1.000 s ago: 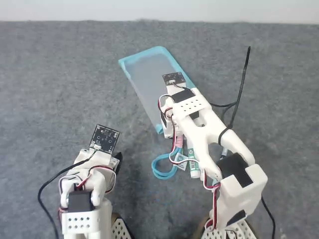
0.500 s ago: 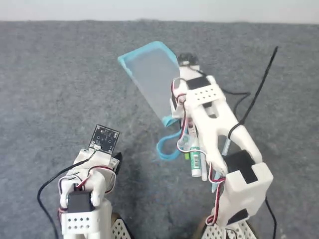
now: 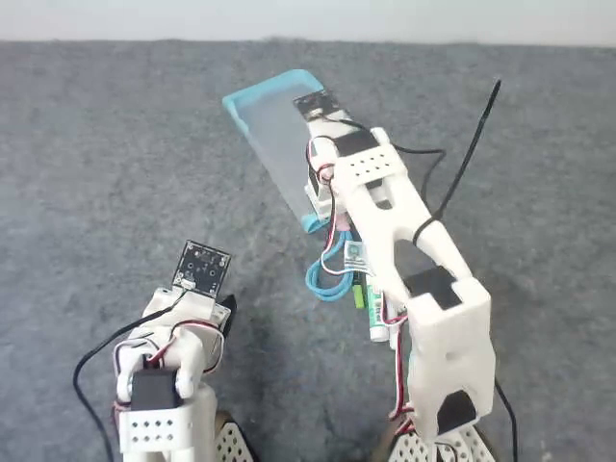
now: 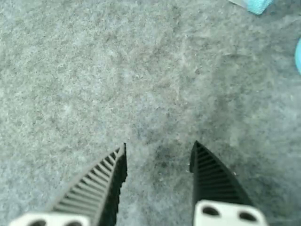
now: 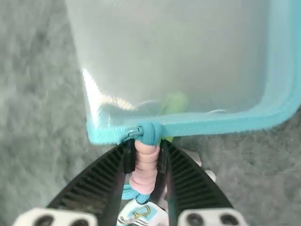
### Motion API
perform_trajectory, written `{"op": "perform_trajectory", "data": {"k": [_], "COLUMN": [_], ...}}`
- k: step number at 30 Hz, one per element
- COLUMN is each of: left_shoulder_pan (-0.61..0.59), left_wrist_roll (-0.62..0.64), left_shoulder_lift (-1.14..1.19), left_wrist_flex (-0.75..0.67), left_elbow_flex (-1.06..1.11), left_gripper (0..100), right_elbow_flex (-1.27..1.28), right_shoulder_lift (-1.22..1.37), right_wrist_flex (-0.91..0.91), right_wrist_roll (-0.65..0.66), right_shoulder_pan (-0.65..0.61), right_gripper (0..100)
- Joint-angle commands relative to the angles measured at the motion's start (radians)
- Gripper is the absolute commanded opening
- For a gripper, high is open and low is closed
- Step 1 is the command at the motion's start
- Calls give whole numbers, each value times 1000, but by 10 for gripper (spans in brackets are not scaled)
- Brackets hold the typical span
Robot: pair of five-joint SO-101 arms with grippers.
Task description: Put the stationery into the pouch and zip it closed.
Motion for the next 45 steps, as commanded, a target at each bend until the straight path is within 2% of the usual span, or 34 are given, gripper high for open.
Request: {"op": "perform_trajectory", "data": {"k": [1, 4, 6, 14, 18, 23, 30, 36, 45], "left_shoulder_pan": [-6, -6, -6, -6, -6, -6, -6, -6, -6], "left_wrist_roll": [-8, -8, -8, -8, -8, -8, -8, -8, -8], "left_shoulder_lift": [-8, -8, -8, -8, -8, -6, -6, -6, -6], "left_wrist_flex": [-18, -18, -18, -18, -18, -18, -18, -18, -18], "left_elbow_flex": [-8, -8, -8, -8, -8, -8, -8, -8, -8], "left_gripper": [207, 207, 207, 207, 207, 207, 207, 207, 207], "right_elbow_flex": [-83, -75, -75, 5, 41, 38, 38, 43, 55], "right_shoulder_lift": [-35, -84, -113, -99, -50, 1, 27, 30, 31], "right_wrist_flex": [133, 189, 217, 166, 70, 27, 2, -16, 31], "right_wrist_roll": [75, 46, 29, -5, -60, -68, -68, -63, -26], "right_shoulder_pan": [-7, -33, -61, -114, -111, -79, 18, 19, 19], "right_gripper": [131, 237, 259, 259, 259, 258, 188, 82, 172]}}
